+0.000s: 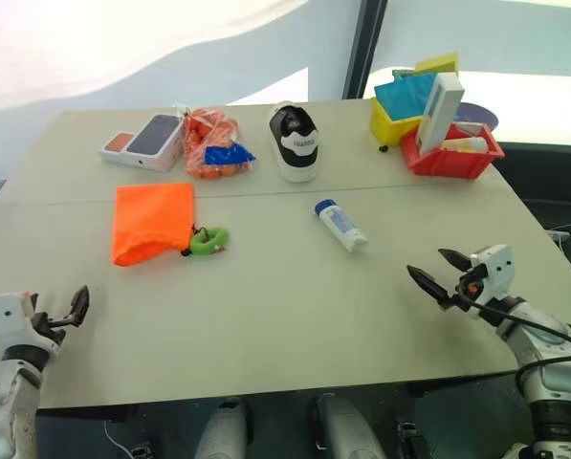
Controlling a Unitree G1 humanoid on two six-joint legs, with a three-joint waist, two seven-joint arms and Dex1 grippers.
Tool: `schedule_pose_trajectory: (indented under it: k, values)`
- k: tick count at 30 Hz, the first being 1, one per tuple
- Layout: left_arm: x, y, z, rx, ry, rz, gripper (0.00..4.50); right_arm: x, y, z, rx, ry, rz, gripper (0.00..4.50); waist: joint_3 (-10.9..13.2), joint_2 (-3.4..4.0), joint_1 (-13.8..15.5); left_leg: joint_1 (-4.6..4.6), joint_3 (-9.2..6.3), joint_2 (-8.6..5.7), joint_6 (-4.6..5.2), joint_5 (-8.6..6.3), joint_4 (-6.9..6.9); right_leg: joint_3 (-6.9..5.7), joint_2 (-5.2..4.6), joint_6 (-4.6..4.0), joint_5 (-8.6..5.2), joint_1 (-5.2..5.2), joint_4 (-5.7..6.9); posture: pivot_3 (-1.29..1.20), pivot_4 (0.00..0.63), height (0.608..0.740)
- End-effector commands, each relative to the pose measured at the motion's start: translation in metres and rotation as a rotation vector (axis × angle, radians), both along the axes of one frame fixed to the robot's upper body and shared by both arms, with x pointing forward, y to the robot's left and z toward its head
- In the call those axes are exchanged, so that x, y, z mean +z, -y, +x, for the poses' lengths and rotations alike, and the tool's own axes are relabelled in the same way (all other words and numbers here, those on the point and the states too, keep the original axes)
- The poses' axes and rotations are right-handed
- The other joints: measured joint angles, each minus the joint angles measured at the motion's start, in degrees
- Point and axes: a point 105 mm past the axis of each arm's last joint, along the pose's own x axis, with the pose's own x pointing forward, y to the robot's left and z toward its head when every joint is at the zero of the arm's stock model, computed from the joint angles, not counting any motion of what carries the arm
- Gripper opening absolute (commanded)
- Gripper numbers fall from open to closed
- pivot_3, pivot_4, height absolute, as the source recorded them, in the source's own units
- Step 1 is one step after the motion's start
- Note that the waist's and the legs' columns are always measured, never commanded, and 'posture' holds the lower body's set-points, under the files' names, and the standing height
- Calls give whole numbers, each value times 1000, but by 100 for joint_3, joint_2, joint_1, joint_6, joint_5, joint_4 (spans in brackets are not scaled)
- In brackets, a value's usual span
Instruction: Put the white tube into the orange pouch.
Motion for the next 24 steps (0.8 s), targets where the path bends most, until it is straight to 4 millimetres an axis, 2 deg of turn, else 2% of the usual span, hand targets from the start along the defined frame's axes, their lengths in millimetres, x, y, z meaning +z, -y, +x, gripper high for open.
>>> schedule_pose_trajectory:
  k: [1, 9, 14, 18, 22, 24]
  values:
    - [13, -5, -1, 27, 45, 49, 4500, 17, 0, 3, -8, 59, 14, 4443, 0, 0, 1, 0, 0, 0, 0, 0, 0, 0, 0, 0, 0, 0, 0, 0, 150, 740]
    - [13, 1, 2, 20, 78, -11, 4500, 18, -5, 3, 0, 64, 10, 4443, 0, 0, -2, 0, 0, 0, 0, 0, 0, 0, 0, -1, 1, 1, 0, 0, 150, 740]
    - [27, 15, 9, -33, 129, 48, 4500, 22, -17, 6, 31, 81, 9, 4443, 0, 0, 0, 0, 1, 0, 0, 0, 1, 0, 2, -1, 1, 0, 0, 0, 150, 740]
    - [40, 43, 22, -169, 103, 323, 4500, 29, -43, 7, 121, 97, 12, 4443, 0, 0, 2, 0, 1, -1, 0, 0, 1, 1, 2, -2, 2, 1, 1, 0, 150, 740]
    - [51, 51, 29, -196, 114, 522, 4500, 34, -67, 5, 215, 99, 7, 4443, 0, 0, 3, 0, 1, 0, 0, 0, -1, 2, 2, -13, 8, 0, 1, 0, 150, 740]
    - [54, 58, 35, -220, 113, 641, 4500, 36, -86, -1, 295, 95, 2, 4443, 0, 0, 5, 0, 1, 0, 0, 0, -3, 3, 2, -14, 8, -1, 0, 0, 150, 740]
